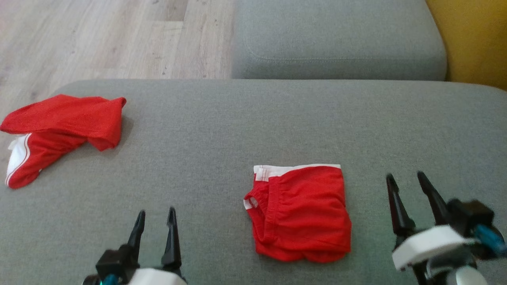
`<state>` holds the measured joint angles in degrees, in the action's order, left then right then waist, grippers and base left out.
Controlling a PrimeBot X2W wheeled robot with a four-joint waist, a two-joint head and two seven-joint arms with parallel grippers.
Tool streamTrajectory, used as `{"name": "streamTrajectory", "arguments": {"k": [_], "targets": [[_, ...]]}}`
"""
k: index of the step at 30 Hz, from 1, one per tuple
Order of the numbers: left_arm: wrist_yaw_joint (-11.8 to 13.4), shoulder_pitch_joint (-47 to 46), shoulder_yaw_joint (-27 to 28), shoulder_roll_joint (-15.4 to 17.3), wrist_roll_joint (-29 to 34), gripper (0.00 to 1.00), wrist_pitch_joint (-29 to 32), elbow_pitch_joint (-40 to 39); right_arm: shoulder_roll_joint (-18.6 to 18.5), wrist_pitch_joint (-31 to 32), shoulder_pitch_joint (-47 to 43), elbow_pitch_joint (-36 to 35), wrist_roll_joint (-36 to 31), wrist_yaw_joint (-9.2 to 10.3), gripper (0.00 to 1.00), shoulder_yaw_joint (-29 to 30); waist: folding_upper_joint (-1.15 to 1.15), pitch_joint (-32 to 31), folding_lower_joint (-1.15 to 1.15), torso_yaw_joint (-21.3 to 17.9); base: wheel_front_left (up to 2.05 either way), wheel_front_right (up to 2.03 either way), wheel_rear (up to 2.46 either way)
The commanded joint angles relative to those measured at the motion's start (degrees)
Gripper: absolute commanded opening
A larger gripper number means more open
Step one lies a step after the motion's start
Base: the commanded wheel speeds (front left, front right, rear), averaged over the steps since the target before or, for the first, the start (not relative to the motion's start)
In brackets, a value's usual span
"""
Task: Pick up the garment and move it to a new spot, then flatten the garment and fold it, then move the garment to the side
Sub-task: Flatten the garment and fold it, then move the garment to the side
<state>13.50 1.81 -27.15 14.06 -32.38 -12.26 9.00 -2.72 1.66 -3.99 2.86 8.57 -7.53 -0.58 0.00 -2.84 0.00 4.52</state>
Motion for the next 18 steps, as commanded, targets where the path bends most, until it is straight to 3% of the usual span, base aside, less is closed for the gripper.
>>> {"name": "streamTrajectory", "arguments": {"k": [1, 7, 18], "targets": [[0.4, -1.6, 2.3, 0.9, 0.1, 1.0, -0.7, -1.4, -0.2, -0.8, 1.3, -2.3, 0.1, 0.04, 1.0, -0.9, 0.0, -0.2, 0.0, 0.0, 0.0, 0.0, 0.0], [0.7, 0.3, 2.1, 1.7, -0.5, 1.0, 0.4, 0.0, -0.2, -3.5, -3.4, -1.7, 1.4, 0.04, 1.0, -0.5, 0.0, -0.7, 0.0, -0.3, 0.0, 0.0, 0.0], [1.0, 0.0, 1.5, 2.0, -0.5, 1.0, 0.9, -0.5, -0.2, -3.6, -3.5, 0.2, 1.6, 0.04, 1.0, -0.7, 0.0, -0.7, 0.0, -0.2, 0.0, 0.0, 0.0]]}}
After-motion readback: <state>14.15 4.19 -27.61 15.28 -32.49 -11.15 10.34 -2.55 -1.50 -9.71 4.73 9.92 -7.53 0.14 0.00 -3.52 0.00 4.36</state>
